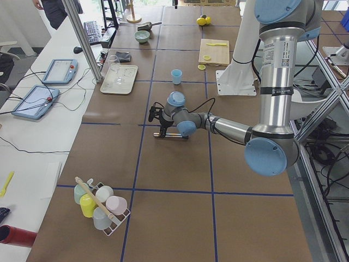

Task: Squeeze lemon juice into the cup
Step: 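Move the left gripper to the black metal rod on the table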

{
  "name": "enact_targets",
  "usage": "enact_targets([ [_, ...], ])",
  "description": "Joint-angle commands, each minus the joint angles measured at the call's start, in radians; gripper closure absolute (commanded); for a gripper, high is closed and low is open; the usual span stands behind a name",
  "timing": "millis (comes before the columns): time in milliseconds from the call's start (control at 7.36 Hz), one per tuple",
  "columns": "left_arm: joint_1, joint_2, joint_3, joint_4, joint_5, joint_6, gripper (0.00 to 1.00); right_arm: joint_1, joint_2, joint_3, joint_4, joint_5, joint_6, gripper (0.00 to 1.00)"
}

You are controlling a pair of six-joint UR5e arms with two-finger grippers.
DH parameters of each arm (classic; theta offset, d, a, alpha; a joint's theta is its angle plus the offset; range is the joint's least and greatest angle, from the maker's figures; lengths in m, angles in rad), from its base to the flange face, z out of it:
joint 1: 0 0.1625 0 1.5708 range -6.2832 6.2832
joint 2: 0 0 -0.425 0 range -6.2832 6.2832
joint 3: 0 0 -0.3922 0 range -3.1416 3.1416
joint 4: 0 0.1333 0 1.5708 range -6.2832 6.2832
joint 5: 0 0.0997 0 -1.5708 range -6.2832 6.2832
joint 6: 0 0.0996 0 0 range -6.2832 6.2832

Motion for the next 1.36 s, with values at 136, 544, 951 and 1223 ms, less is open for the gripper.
enact_targets([
  [136,0.043,-0.032,0.056,-0.008,0.024,-0.001,0.33,0.013,0.000,-0.001,0.000,0.000,-0.003,0.00],
  [544,0.048,-0.044,0.062,-0.008,0.030,0.008,0.98,0.016,0.000,-0.001,0.000,0.000,-0.003,0.00],
  [951,0.045,-0.043,0.038,-0.007,0.030,0.019,1.00,0.018,0.000,-0.001,0.000,0.000,-0.003,0.00],
  [1223,0.042,-0.044,-0.044,-0.007,0.032,0.046,1.00,0.016,-0.005,0.000,0.000,0.000,-0.003,0.00],
])
